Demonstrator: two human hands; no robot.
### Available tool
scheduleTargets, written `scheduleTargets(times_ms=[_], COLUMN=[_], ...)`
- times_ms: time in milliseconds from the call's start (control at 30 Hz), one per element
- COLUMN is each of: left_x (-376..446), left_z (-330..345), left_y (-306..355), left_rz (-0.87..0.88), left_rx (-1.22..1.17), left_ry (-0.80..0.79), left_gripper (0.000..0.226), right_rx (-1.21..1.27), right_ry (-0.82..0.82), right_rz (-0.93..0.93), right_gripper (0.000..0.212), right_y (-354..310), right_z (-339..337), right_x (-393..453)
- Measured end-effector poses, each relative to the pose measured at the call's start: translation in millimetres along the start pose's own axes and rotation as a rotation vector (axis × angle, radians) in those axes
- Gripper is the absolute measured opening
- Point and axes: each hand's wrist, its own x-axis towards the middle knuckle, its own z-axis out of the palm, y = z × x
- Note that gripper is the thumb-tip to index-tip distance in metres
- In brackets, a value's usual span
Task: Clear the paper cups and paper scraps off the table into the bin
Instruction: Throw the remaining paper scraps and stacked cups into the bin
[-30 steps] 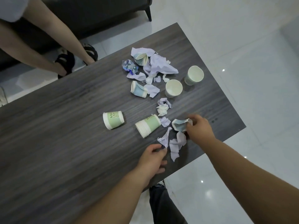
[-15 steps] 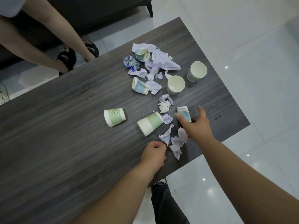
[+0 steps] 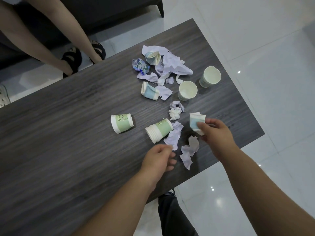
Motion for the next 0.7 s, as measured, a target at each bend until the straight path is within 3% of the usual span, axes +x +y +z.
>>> scheduleTargets(times_ms=[100, 167, 267, 333, 367, 433, 533, 700], left_x=[-6, -10, -8, -1, 3, 10, 16, 11], left_z=[3, 2, -12, -32, -45, -74, -115, -134], left_y=[7, 3, -9, -21, -27, -38, -47, -42], left_rz=[0.043, 0.101, 0.124, 0.072, 0.044, 0.002, 0.029, 0.124], left_rx=[-0.119, -0.154, -0.063, -0.010, 0.026, 0.124, 0.364, 0.595], left_ry=[-0.188, -0.289, -0.086, 0.107, 0.183, 0.311, 0.432, 0.474], left_gripper=[0.043, 0.040, 0.041, 0.030, 0.027, 0.028, 0.036, 0.042], right_rx=[-0.045, -0.196, -0.460, -0.573, -0.626, -0.756, -0.746, -0.611], right_ry=[-0.217, -0.302, -0.344, -0.186, -0.070, 0.062, 0.003, 0.010], right_rz=[-0.078, -0.138, -0.341, -0.388, -0.342, -0.067, 0.343, 0.324], right_gripper=[0.030, 0.025, 0.012, 0.016, 0.024, 0.062, 0.120, 0.137], right_y=[-2, 7, 19, 21, 22, 23, 25, 45], right_z=[11, 25, 35, 34, 33, 30, 28, 39], right_x=[-54, -86, -103, -94, -86, -68, -54, -63])
